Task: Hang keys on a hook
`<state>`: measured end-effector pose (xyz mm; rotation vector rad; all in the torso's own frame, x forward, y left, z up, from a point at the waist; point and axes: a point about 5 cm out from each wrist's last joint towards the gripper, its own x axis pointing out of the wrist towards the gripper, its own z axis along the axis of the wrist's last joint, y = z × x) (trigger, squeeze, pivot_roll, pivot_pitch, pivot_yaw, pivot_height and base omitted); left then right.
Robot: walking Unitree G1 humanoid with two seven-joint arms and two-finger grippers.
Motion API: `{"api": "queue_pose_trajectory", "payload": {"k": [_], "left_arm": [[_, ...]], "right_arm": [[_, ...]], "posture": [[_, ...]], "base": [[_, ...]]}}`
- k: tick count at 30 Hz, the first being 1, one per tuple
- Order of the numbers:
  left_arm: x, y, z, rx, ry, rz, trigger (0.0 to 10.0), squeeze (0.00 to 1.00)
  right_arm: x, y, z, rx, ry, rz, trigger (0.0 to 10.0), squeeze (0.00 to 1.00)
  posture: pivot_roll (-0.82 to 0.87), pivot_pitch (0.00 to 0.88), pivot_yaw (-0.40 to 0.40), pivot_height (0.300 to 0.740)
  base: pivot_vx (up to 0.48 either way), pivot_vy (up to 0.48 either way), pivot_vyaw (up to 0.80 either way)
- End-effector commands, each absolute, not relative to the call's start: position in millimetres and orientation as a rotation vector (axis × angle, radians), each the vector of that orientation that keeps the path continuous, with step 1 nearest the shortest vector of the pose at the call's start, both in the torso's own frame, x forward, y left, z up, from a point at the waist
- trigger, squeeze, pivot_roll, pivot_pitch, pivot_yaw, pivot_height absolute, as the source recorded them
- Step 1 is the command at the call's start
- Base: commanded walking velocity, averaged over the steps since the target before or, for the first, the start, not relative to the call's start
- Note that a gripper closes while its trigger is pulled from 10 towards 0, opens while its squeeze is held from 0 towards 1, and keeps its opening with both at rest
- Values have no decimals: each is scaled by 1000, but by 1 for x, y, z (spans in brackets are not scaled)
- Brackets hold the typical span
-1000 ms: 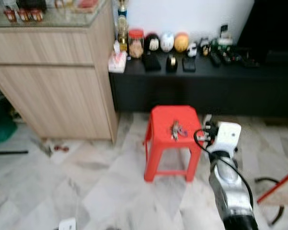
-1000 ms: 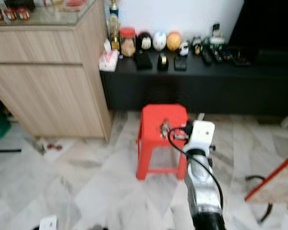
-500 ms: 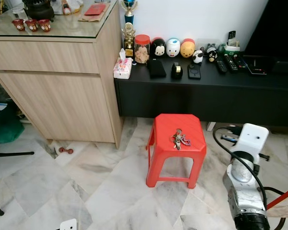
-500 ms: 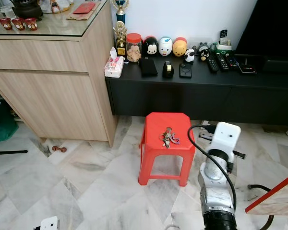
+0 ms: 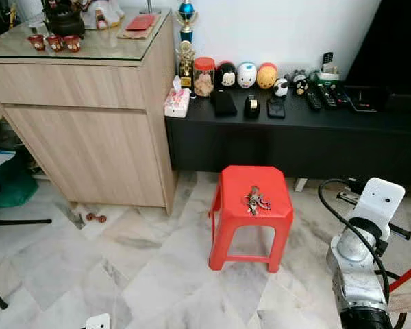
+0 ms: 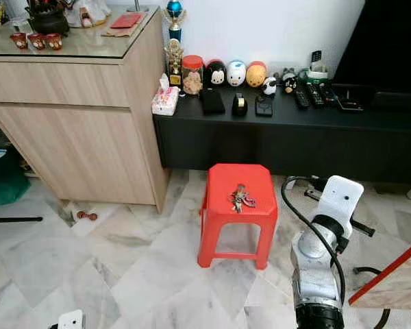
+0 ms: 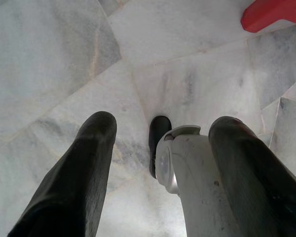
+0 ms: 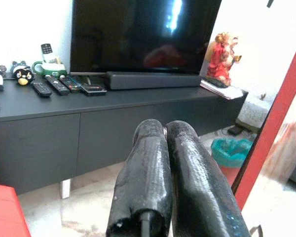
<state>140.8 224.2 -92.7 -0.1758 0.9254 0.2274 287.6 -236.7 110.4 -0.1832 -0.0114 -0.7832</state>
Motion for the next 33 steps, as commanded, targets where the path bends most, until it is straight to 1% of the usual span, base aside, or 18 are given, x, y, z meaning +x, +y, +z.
{"api": "queue_pose_trajectory", "payload": {"k": [1,3,4,6,7,8,9,12,14,15,17,21,22,23,26,28,30,33], "left_arm": [[137,223,-94,-159,941,212,10000,0],[137,223,-94,-157,941,212,10000,0],[138,223,-94,-152,939,209,10000,0],[141,224,-93,-145,925,208,10000,0],[141,224,-93,-145,925,208,10000,0],[147,228,-89,-128,891,220,10000,0],[154,232,-85,-118,857,233,10000,0],[162,240,-79,-115,816,242,10000,0],[170,246,-73,-101,776,232,10000,0],[183,249,-64,-96,709,211,10000,0],[194,251,-57,-93,658,195,10000,0],[230,248,-29,-85,475,83,10000,0],[237,244,-22,-81,437,33,10000,0],[251,234,-10,-48,372,-79,10000,0],[261,222,1,0,314,-155,10000,0],[268,221,12,1,255,-136,10000,0],[267,225,12,-19,241,-79,10000,0],[267,225,16,-35,214,-74,10000,0]], "right_arm": [[293,-232,106,-110,22,-723,10000,0],[296,-226,99,-79,77,-671,10000,0],[303,-211,84,-61,190,-536,10000,0],[306,-195,76,-13,224,-408,10000,0],[306,-195,76,-13,224,-408,10000,0],[307,-178,71,2,260,-277,10000,0],[307,-168,66,23,301,-203,10000,0],[307,-163,63,33,339,-163,10000,0],[307,-158,58,25,374,-80,10000,0],[308,-156,57,15,391,-28,10000,0],[309,-155,56,9,413,24,10000,0],[309,-146,55,-43,449,194,10000,0],[309,-145,56,-64,446,221,10000,0],[310,-142,57,-82,445,260,10000,0],[313,-139,60,-59,421,263,10000,0],[316,-137,64,-10,401,254,10000,0],[315,-130,64,2,402,282,10000,0],[312,-123,63,6,404,304,10000,0]], "posture": [[-119,0,-31,740],[-119,0,-30,740],[-119,0,-31,740],[-118,0,-32,740],[-118,0,-32,740],[-110,0,-35,740],[-108,0,-36,740],[-102,0,-37,740],[-101,0,-37,740],[-100,0,-38,740],[-99,0,-38,740],[-91,0,-41,740],[-90,0,-43,740],[-86,0,-45,740],[-78,0,-46,740],[-77,0,-44,740],[-80,0,-42,740],[-87,0,-39,740]], "base": [[0,0,0],[0,0,0],[0,0,0],[0,0,0],[0,0,0],[0,0,0],[0,0,0],[0,0,0],[0,0,0],[0,0,0],[0,0,0],[0,0,0],[0,0,0],[0,0,0],[0,0,0],[0,0,0],[0,0,0],[0,0,0]]}}
